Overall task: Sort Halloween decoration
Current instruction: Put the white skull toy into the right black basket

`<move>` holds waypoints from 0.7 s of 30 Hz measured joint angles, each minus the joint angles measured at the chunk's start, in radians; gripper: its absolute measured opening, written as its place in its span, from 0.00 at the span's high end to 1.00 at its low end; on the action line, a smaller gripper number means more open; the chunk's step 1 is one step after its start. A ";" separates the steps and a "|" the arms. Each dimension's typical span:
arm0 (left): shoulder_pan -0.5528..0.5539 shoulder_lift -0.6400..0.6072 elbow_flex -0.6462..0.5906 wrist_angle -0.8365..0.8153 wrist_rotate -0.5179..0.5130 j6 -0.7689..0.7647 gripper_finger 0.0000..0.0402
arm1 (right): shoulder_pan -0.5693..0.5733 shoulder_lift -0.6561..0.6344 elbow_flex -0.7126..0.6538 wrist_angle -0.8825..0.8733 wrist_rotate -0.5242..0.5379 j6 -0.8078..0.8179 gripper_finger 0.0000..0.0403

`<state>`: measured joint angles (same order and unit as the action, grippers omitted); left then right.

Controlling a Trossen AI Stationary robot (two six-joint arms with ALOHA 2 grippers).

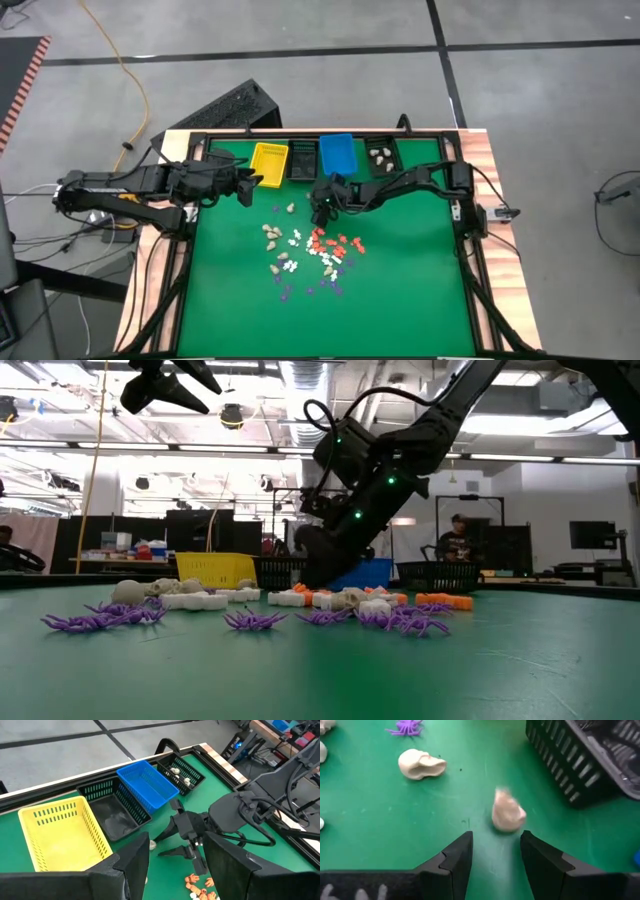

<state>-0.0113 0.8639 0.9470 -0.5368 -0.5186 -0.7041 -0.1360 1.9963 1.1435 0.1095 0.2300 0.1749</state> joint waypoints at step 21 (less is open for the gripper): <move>0.000 0.000 0.000 -0.005 0.001 0.000 0.56 | 0.003 -0.006 0.000 0.220 -0.019 -0.052 0.52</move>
<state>-0.0114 0.8639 0.9470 -0.5423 -0.5179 -0.7040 -0.1326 1.9907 1.1435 0.3291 0.2108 0.1234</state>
